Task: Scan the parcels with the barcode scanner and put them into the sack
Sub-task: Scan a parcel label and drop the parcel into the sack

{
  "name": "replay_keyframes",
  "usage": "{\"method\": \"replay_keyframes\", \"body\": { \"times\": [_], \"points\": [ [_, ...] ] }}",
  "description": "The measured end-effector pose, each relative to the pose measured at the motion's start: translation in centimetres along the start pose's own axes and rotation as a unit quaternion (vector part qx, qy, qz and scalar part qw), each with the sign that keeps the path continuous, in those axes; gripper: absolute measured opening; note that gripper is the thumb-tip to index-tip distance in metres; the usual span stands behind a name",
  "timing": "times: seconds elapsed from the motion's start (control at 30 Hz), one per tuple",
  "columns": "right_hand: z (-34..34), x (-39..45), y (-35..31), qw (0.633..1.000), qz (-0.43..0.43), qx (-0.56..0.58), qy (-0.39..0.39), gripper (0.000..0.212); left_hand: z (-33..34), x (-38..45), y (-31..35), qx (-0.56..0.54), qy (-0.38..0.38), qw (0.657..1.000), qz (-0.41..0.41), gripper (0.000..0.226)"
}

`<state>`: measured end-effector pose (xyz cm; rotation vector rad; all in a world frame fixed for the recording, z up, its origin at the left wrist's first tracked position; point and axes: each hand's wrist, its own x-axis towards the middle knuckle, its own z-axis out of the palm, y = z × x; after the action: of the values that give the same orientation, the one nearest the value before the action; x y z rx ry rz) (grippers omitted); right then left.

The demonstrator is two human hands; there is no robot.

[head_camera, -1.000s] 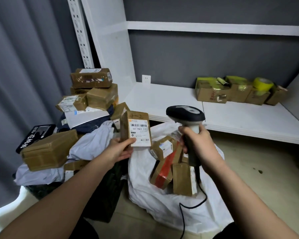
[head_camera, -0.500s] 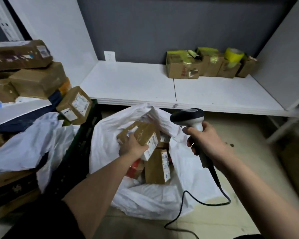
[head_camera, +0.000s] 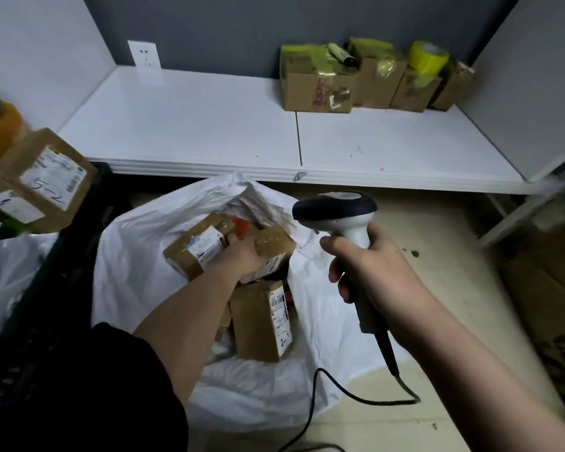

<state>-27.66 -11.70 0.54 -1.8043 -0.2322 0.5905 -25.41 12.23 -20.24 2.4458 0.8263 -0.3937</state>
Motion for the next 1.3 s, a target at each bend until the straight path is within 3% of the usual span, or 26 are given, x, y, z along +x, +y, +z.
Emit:
{"method": "replay_keyframes", "body": {
  "times": [0.1, 0.33, 0.5, 0.67, 0.73, 0.83, 0.97, 1.03, 1.17, 1.3],
  "points": [
    [0.8, -0.2, -0.2, 1.000, 0.004, 0.008, -0.007, 0.032, 0.7, 1.5, -2.4, -0.057, -0.013, 0.998, 0.032, 0.082],
    [4.5, -2.4, -2.2, 0.999, -0.020, 0.017, -0.019, 0.032, -9.0, -13.3, -2.1, -0.095, 0.080, 0.991, 0.051, 0.024],
    [8.6, -5.2, -4.3, 0.997, -0.047, 0.030, -0.045, 0.018, -14.7, -23.2, -6.5, -0.102, 0.186, 0.977, 0.033, 0.027],
    [13.6, -8.3, -6.0, 0.990, -0.066, 0.078, -0.093, 0.010, -19.0, -31.9, -13.5, -0.062, 0.364, 0.929, 0.026, 0.034],
    [16.0, -9.4, -6.5, 0.988, -0.069, 0.079, -0.111, 0.009, -20.2, -34.7, -17.0, -0.011, 0.408, 0.913, -0.014, 0.043],
    [19.4, -10.7, -6.7, 0.985, -0.074, 0.074, -0.138, 0.010, -21.3, -37.7, -22.1, 0.034, 0.451, 0.881, -0.139, 0.065],
    [23.3, -11.8, -6.4, 0.978, -0.059, 0.074, -0.185, 0.012, -21.5, -40.1, -28.7, -0.055, 0.390, 0.856, -0.334, 0.107],
    [24.7, -12.0, -6.1, 0.976, -0.057, 0.068, -0.200, 0.012, -21.3, -40.8, -30.9, -0.134, 0.355, 0.845, -0.378, 0.120],
    [25.9, -12.1, -5.7, 0.976, -0.062, 0.051, -0.204, 0.013, -20.1, -40.8, -32.4, -0.235, 0.341, 0.836, -0.359, 0.110],
    [25.6, -12.2, -5.8, 0.975, -0.058, 0.051, -0.209, 0.012, -20.4, -40.7, -32.1, -0.245, 0.365, 0.826, -0.352, 0.099]
  ]
}}
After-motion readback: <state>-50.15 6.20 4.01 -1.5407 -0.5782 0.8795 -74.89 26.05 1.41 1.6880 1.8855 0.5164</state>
